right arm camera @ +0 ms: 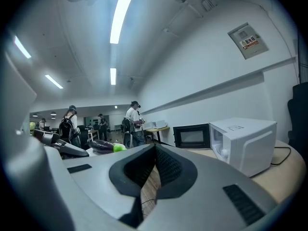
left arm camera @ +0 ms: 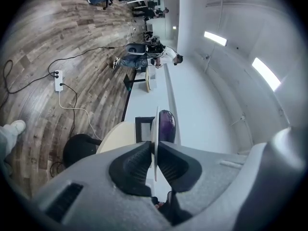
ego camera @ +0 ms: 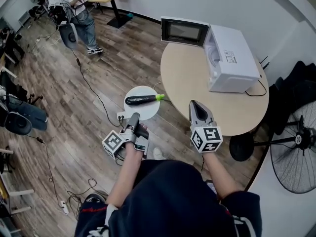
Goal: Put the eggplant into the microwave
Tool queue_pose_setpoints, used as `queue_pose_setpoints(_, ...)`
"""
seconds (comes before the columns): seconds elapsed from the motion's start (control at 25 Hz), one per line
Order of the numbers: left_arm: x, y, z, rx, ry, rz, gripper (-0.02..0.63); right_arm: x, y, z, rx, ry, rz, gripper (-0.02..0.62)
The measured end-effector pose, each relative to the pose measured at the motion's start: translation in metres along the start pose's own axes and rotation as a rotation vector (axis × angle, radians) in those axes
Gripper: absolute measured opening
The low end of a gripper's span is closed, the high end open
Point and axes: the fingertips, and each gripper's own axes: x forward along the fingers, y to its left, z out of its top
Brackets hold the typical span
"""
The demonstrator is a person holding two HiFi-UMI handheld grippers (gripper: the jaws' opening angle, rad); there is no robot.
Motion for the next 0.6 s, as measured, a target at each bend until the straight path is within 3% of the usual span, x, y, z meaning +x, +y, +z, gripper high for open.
queue_pose_setpoints(0.32,0.037,0.007,0.038,0.006,0.029,0.021,0.028,0.046,0.01,-0.009,0.017,0.015,-0.023,0.011)
queue_pose_setpoints(0.6,0.069,0.021,0.044,-0.009,0.041,0.046,0.028,0.08,0.001,-0.01,0.021,0.036,-0.016,0.011)
